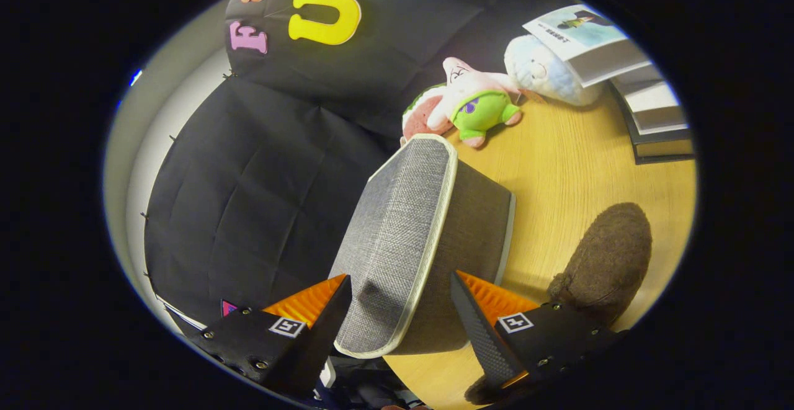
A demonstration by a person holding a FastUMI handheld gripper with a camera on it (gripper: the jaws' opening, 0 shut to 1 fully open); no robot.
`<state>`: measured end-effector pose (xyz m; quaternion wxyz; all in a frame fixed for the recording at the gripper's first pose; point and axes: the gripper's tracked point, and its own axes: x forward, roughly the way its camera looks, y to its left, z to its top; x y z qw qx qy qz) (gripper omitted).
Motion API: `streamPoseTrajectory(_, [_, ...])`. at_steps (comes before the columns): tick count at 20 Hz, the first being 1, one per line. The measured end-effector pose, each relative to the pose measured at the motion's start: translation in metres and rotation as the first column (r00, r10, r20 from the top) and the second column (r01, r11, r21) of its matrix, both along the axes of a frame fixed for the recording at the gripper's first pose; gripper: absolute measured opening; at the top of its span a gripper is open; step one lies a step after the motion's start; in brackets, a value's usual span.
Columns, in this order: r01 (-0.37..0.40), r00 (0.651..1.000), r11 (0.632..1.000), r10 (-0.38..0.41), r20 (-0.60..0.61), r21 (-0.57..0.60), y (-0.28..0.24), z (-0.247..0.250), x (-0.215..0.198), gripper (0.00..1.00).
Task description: Open the storage box then place both shoes into the box .Put the left shoe in first, then the right shoe, with the right side of both shoes facing outward in a uniform manner.
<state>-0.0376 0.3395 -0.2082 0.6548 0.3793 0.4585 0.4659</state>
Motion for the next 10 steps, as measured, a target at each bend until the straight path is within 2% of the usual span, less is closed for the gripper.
streamPoseTrajectory(5, [-0.017,0.997,0.998,0.022,-0.078,0.066,0.009,0.001,-0.003,0.93])
streamPoseTrajectory(6, [-0.021,0.996,0.997,0.028,-0.089,0.080,0.010,0.001,-0.004,0.87])
streamPoseTrajectory(7, [-0.028,0.995,0.995,0.037,-0.095,0.096,0.010,0.005,-0.006,0.85])
streamPoseTrajectory(8, [-0.024,0.994,0.993,0.036,-0.104,0.114,0.009,0.008,-0.004,0.78])
streamPoseTrajectory(10, [-0.054,0.993,0.989,0.068,-0.100,0.141,0.012,0.009,-0.011,0.52])
